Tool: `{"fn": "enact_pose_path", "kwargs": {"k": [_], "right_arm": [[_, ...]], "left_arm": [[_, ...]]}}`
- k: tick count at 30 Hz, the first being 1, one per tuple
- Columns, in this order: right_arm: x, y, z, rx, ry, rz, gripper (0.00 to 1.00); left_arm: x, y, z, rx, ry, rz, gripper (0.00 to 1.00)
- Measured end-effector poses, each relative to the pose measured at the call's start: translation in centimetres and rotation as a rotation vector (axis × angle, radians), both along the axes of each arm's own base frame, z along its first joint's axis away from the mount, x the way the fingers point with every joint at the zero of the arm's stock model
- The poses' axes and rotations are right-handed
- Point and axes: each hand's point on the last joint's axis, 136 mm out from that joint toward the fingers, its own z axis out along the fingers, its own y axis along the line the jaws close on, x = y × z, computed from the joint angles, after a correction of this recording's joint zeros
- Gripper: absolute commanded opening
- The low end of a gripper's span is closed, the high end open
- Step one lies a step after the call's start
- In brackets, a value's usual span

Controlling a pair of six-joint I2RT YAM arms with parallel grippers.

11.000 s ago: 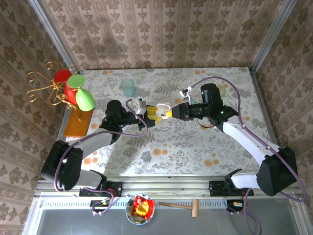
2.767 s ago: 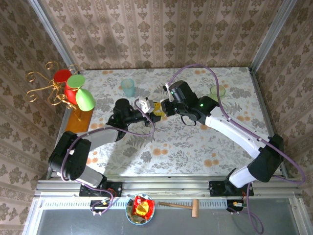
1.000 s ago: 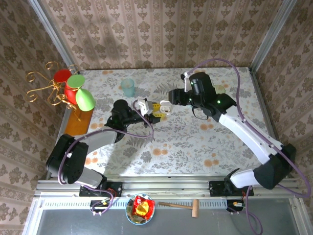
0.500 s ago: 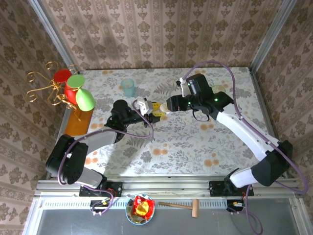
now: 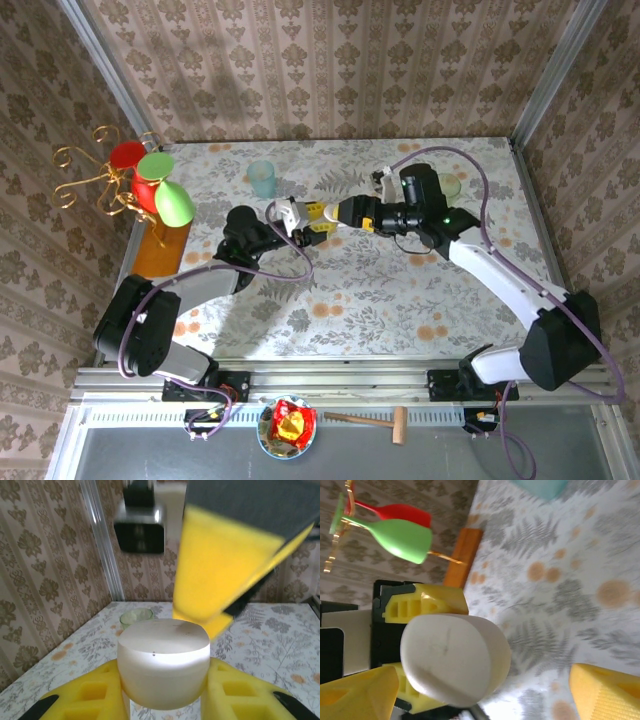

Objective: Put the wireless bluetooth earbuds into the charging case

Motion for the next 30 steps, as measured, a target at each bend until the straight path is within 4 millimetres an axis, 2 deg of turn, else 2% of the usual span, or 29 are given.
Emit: {"fn": "enact_pose_path", "kwargs": {"k": [5, 8, 10, 14, 16, 19, 20, 23, 25, 30], "right_arm": [[0.4, 1.5, 0.4, 0.205, 0.090, 0.031, 0.68], [0.4, 2.0, 1.2, 0.297, 0.114, 0.047, 0.53], [0.5, 2.2, 1.8, 0.351, 0.122, 0.054, 0.40], [0.8, 2.3, 2.3, 0.426, 0.150, 0.057, 0.23], [0.9, 2.3, 2.5, 0.447, 0.155, 0.061, 0.18], [0.9, 2.3, 2.7, 0.459, 0.158, 0.062, 0.14], [0.9, 2.2, 2.7, 0.459, 0.158, 0.062, 0.14], [1.0, 2.2, 2.6, 0.456, 0.155, 0.061, 0.13], [1.3, 1.8, 2.3, 0.444, 0.148, 0.043, 0.13], [3.2, -1.6, 0.4, 0.369, 0.125, -0.097, 0.12]], "left_arm": [[0.3, 0.6, 0.5, -0.039, 0.009, 0.019, 0.26], [0.4, 0.7, 0.8, -0.052, 0.006, 0.024, 0.26], [0.3, 0.8, 0.9, -0.059, 0.006, 0.024, 0.26], [0.6, 1.1, 1.2, -0.070, 0.004, 0.038, 0.27], [0.7, 1.1, 1.2, -0.071, 0.004, 0.041, 0.27], [0.7, 1.1, 1.3, -0.075, 0.004, 0.043, 0.28], [0.7, 1.1, 1.3, -0.075, 0.003, 0.043, 0.32], [0.7, 1.1, 1.2, -0.074, 0.009, 0.044, 0.62], [0.6, 1.2, 1.0, -0.066, 0.009, 0.045, 0.77], [0.0, 1.8, 0.7, -0.027, 0.006, 0.065, 0.94]]}}
